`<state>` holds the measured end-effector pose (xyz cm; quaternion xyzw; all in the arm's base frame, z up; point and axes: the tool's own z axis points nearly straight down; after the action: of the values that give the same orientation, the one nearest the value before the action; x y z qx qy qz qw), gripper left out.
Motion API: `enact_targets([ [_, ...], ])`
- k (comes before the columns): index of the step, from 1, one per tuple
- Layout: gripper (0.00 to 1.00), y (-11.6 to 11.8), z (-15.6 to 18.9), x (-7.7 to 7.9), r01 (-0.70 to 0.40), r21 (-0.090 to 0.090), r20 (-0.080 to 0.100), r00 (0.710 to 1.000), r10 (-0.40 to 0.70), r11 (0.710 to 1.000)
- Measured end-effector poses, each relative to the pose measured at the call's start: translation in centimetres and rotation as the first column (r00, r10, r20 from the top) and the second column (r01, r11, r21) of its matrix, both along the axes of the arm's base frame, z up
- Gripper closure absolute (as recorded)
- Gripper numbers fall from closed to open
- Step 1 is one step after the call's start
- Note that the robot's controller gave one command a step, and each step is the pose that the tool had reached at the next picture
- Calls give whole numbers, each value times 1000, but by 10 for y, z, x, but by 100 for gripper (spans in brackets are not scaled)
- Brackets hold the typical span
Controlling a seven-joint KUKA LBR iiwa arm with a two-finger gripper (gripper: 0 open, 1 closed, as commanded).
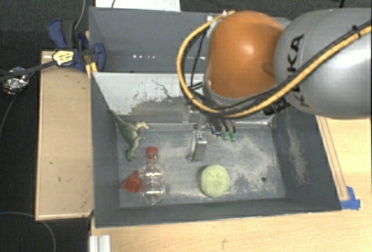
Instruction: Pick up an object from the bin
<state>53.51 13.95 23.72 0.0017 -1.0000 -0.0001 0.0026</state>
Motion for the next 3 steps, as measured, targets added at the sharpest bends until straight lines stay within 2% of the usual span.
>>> enact_targets([
  [1, 0, -1, 5, 1, 3, 1, 8, 1000, -3, 1000],
  [2, 0, -41, -40, -17, -44, 3, 11, 999, 44, 999],
  [3, 0, -79, -67, -30, -65, 1, 5, 998, 65, 998],
])
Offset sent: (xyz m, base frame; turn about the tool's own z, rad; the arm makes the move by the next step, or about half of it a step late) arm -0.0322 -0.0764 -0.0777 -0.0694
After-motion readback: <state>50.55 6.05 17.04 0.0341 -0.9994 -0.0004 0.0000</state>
